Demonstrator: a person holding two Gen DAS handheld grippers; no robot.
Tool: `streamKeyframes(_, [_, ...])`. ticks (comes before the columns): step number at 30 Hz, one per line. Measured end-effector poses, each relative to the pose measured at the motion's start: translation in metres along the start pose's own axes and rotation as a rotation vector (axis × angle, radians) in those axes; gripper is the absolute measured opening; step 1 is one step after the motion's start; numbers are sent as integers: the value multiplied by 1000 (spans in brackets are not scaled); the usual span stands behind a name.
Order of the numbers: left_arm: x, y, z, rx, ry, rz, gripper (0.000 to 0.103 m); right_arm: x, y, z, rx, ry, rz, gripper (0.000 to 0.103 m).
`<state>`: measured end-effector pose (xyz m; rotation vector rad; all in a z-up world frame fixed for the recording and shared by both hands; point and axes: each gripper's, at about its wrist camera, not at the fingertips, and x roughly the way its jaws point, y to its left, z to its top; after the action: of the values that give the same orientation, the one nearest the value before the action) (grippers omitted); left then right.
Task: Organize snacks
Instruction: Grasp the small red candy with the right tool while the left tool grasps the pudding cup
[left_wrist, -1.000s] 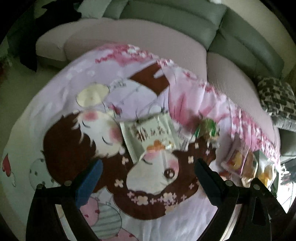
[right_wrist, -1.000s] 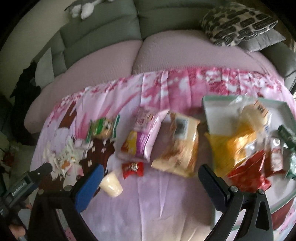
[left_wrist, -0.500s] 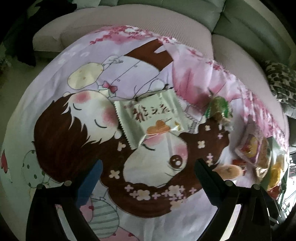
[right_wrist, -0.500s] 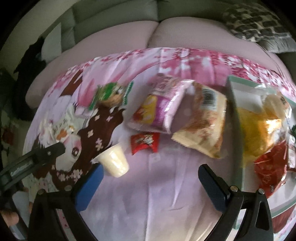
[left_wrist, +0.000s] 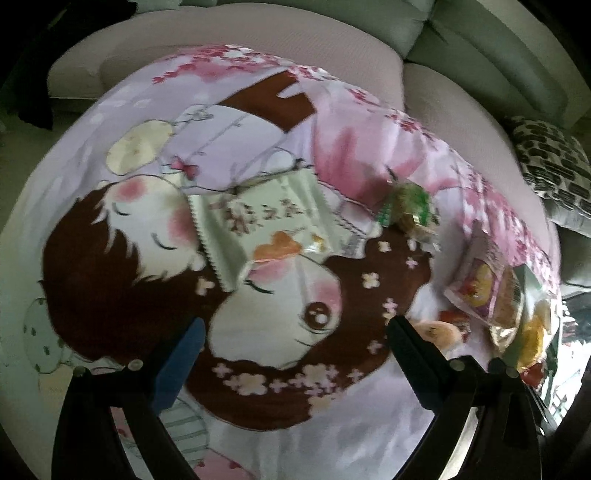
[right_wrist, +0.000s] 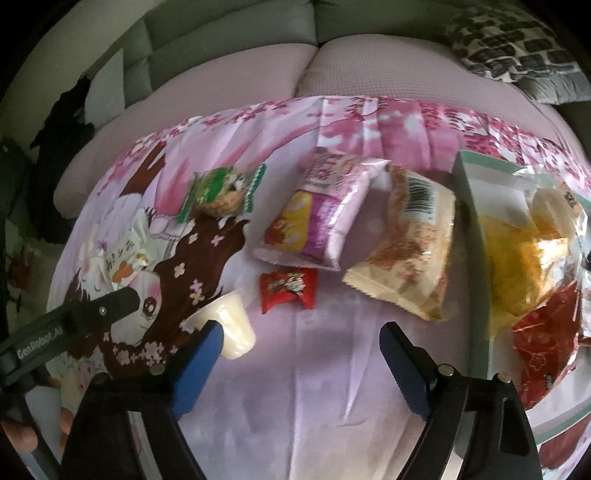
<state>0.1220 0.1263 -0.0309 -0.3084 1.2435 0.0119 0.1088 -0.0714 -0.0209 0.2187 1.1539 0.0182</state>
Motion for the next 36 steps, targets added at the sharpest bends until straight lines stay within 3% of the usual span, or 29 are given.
streamKeyframes(4, [1, -16, -2, 33, 8, -66, 99, -4, -14, 1, 40, -6, -4, 75])
streamKeyframes(14, [9, -56, -11, 146, 46, -171, 97, -27, -46, 6, 148, -66, 1, 70])
streamKeyframes(17, [17, -67, -16, 172, 70, -185, 87, -25, -53, 6, 177, -54, 6, 70])
streamKeyframes(19, [23, -70, -18, 183, 97, -195, 72, -23, -55, 6, 185, -51, 7, 71])
streamKeyframes(23, [30, -81, -21, 201, 90, -170, 64, -24, -56, 5, 186, -53, 11, 71])
streamKeyframes(25, [30, -83, -21, 196, 80, -183, 47, -22, -56, 5, 184, -48, 12, 71])
streamKeyframes(33, [34, -84, -18, 176, 78, -220, 44, -18, -52, 4, 175, -34, 11, 71])
streamKeyframes(36, [29, -77, -17, 166, 66, -203, 44, -17, -50, 4, 166, -27, 13, 71])
